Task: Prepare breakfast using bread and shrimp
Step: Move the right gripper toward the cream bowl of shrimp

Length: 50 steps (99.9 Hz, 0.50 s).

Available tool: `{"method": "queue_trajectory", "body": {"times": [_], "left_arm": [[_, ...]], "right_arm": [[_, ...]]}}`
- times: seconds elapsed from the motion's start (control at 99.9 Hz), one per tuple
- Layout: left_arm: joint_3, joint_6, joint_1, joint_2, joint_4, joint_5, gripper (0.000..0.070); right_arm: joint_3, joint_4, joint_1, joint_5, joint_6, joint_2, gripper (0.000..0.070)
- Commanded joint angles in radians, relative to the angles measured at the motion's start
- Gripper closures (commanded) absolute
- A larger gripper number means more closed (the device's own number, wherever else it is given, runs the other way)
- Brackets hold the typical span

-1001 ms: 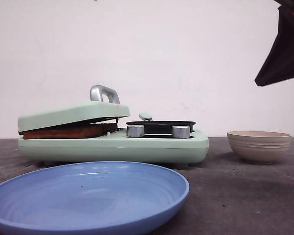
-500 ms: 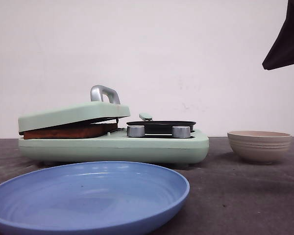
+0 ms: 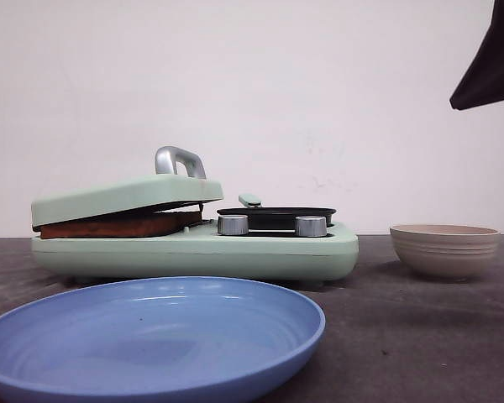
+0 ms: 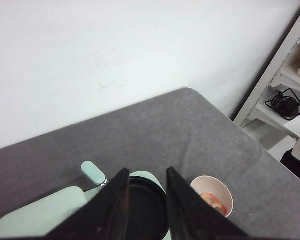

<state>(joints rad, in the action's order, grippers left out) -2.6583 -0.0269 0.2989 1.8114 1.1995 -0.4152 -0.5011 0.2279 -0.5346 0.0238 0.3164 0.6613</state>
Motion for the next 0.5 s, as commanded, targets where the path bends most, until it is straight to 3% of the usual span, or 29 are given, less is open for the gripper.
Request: {"method": "queue_trajectory", "body": {"times": [0.0, 0.24, 0.49], "left_arm": [[-0.034, 0.019, 0.004, -0.016, 0.006, 0.004, 0.0634], [-0.034, 0.042, 0.004, -0.112, 0.055, 0.055, 0.0633], [-0.028, 0.054, 0.004, -0.212, 0.147, 0.113, 0.0631]], "right_arm": [[-0.004, -0.024, -0.003, 0.004, 0.019, 0.001, 0.07], [-0.004, -0.034, 0.047, 0.037, 0.024, 0.002, 0.0699], [-0.005, -0.034, 0.143, 0.0, 0.008, 0.002, 0.07]]}}
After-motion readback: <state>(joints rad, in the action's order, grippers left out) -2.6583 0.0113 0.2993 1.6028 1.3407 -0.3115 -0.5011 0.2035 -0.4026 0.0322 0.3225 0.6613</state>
